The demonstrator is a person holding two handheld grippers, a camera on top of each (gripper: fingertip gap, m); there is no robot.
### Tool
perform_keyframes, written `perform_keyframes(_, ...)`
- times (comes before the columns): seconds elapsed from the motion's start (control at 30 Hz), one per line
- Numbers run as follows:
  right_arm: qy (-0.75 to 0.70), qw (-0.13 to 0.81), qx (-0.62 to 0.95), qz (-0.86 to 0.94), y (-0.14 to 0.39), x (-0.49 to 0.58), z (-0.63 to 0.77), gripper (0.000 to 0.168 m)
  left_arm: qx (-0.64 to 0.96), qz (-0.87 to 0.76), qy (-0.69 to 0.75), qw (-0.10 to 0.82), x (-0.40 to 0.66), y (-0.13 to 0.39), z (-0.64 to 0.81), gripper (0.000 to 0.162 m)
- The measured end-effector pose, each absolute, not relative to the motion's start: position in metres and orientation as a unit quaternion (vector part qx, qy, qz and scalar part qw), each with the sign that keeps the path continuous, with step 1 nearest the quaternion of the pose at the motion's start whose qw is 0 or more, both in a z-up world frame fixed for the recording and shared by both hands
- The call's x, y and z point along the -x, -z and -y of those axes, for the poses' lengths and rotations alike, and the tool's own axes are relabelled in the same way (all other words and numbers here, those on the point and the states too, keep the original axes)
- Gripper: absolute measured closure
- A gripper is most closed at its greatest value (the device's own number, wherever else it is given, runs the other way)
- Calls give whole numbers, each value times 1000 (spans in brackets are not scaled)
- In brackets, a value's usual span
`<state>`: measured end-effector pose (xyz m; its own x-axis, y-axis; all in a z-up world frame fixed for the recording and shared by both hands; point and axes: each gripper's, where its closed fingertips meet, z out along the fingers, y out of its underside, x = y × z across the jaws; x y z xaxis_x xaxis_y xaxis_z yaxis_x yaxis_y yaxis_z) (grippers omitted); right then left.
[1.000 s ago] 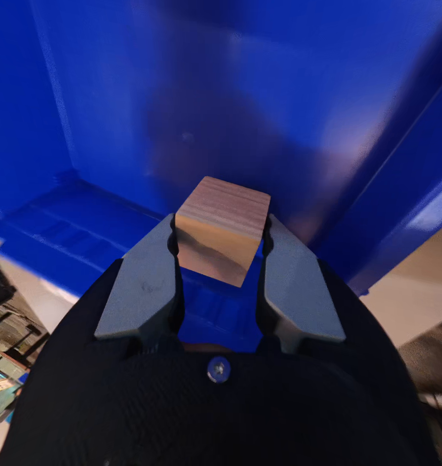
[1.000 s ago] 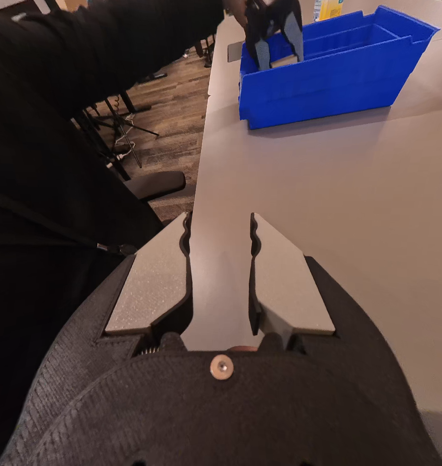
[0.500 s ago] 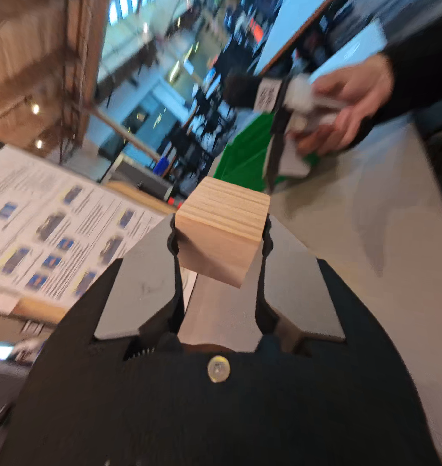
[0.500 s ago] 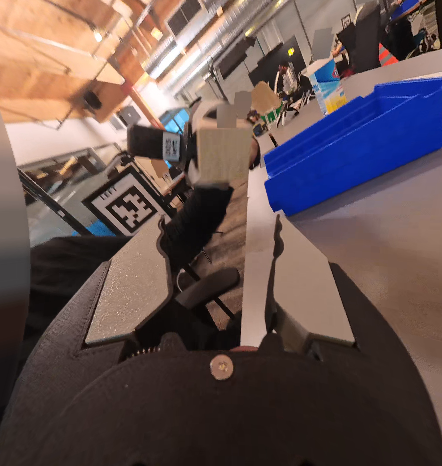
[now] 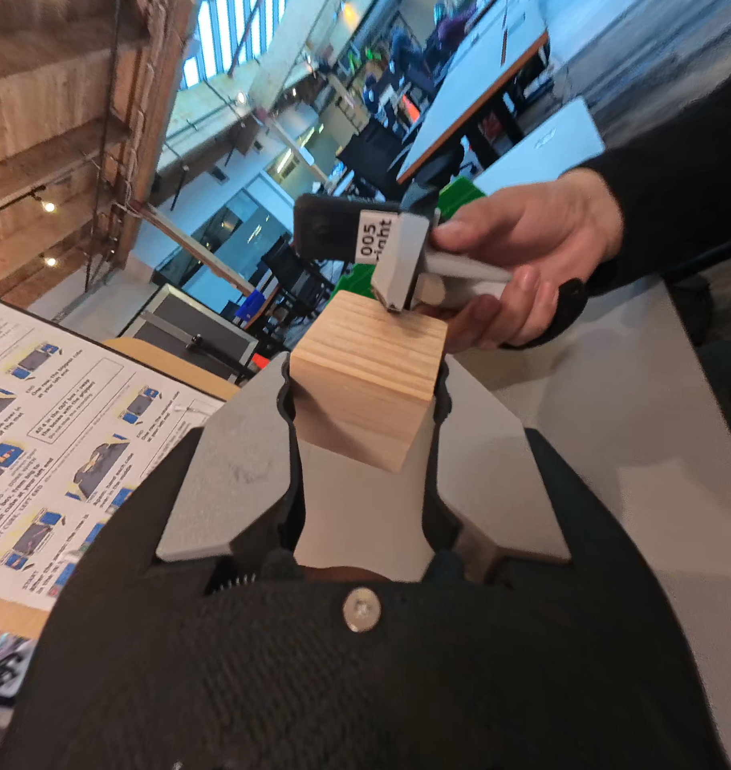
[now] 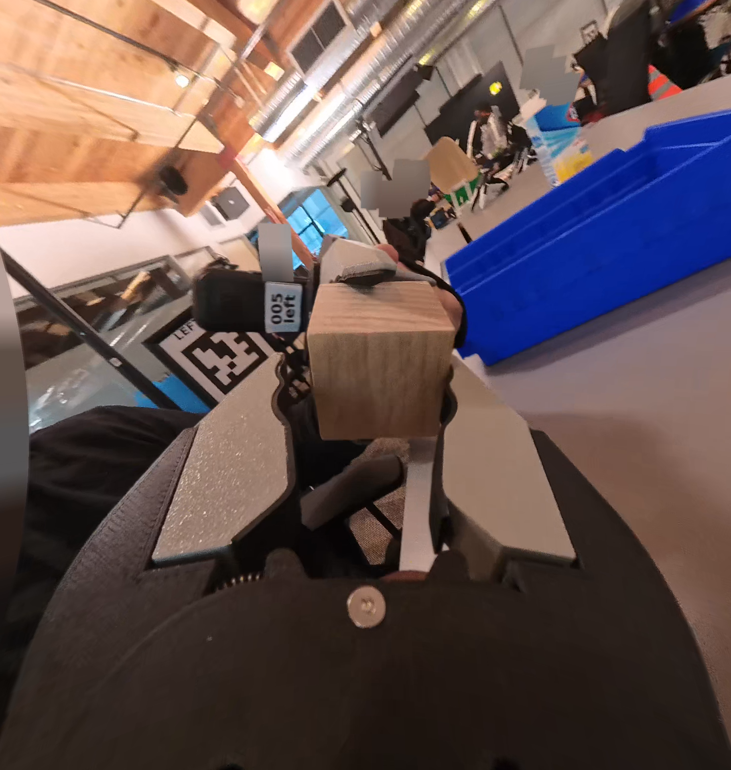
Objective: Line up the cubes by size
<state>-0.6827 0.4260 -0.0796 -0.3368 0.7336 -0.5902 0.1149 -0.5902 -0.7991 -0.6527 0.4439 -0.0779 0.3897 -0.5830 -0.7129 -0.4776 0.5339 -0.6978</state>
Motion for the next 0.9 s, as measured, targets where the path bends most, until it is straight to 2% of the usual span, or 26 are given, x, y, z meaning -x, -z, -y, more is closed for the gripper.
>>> perform_keyframes(0.03,-703,221,546,398,84,685,-429,100,484,-555,28,676,653,81,-446,96)
perform_keyframes(0.07,-691,233,554,401,88,687,-433,110,486,-556,25,673,653,83,-447,96)
perform_keyframes(0.33,-658,253,582,406,89,680,-441,111,544,-515,50,660,654,90,-451,97)
perform_keyframes(0.47,-593,316,603,430,68,631,-468,111,613,-475,75,626,660,106,-453,106)
perform_keyframes(0.53,-527,352,626,454,57,591,-494,111,659,-451,80,596,668,126,-460,119)
perform_keyframes(0.63,-352,391,689,499,62,518,-549,111,711,-426,70,555,681,160,-476,139)
perform_keyframes(0.77,-130,341,757,542,91,423,-604,111,746,-409,90,518,682,188,-485,145)
perform_keyframes(0.9,-10,216,774,595,141,364,-618,111,756,-415,91,498,680,199,-485,146)
